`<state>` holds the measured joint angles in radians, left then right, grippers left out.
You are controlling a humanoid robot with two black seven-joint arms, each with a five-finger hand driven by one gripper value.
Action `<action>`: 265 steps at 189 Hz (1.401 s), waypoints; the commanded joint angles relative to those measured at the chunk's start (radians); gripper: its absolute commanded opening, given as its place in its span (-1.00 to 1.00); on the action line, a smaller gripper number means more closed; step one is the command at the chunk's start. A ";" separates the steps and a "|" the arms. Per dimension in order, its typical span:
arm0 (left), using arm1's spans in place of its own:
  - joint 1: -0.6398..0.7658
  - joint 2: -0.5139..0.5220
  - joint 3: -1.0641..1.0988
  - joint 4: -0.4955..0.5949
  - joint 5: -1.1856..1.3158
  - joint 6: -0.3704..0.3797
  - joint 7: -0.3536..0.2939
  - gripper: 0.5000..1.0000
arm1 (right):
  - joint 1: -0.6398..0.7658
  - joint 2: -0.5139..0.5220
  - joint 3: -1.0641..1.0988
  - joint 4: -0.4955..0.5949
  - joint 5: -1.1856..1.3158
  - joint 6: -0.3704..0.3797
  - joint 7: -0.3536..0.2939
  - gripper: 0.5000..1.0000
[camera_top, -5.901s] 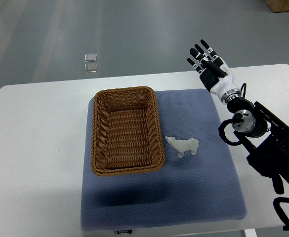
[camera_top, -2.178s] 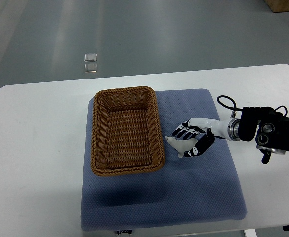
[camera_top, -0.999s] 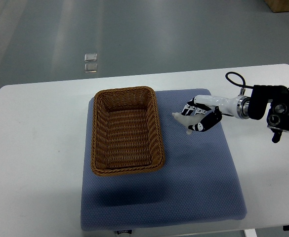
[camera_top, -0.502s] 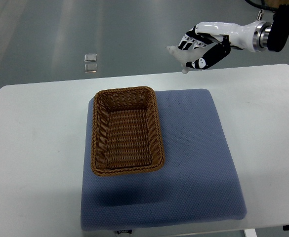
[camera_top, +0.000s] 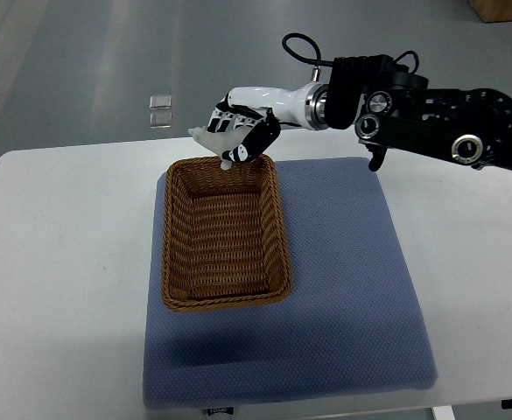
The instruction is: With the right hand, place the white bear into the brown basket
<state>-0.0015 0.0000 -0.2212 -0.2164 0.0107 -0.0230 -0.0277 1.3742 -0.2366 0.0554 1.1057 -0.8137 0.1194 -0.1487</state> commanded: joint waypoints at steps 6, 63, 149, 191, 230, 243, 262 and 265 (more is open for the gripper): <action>0.000 0.000 -0.003 0.002 0.000 0.000 0.000 1.00 | -0.041 0.083 -0.006 -0.055 -0.005 -0.015 0.000 -0.61; 0.000 0.000 -0.006 0.002 0.000 0.000 0.000 1.00 | -0.158 0.188 -0.005 -0.116 -0.008 -0.067 0.004 -0.58; 0.000 0.000 -0.004 0.003 0.000 0.000 0.000 1.00 | -0.224 0.224 -0.006 -0.150 -0.045 -0.095 0.020 -0.27; 0.000 0.000 -0.004 0.003 0.000 0.000 0.000 1.00 | -0.224 0.223 -0.009 -0.150 -0.045 -0.093 0.020 0.02; 0.000 0.000 -0.004 0.003 0.000 0.000 0.000 1.00 | -0.211 0.204 -0.003 -0.150 -0.044 -0.090 0.020 0.29; 0.000 0.000 -0.004 0.003 0.000 0.000 0.000 1.00 | -0.202 0.189 0.009 -0.150 -0.041 -0.089 0.020 0.30; 0.000 0.000 -0.004 0.003 0.000 0.000 0.000 1.00 | -0.152 0.148 0.017 -0.149 -0.027 -0.090 0.023 0.30; 0.000 0.000 -0.004 0.003 0.000 0.000 0.000 1.00 | -0.149 0.143 0.018 -0.149 -0.024 -0.090 0.024 0.30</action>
<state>-0.0015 0.0000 -0.2256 -0.2132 0.0107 -0.0230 -0.0275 1.1854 -0.0577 0.0647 0.9556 -0.8513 0.0303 -0.1281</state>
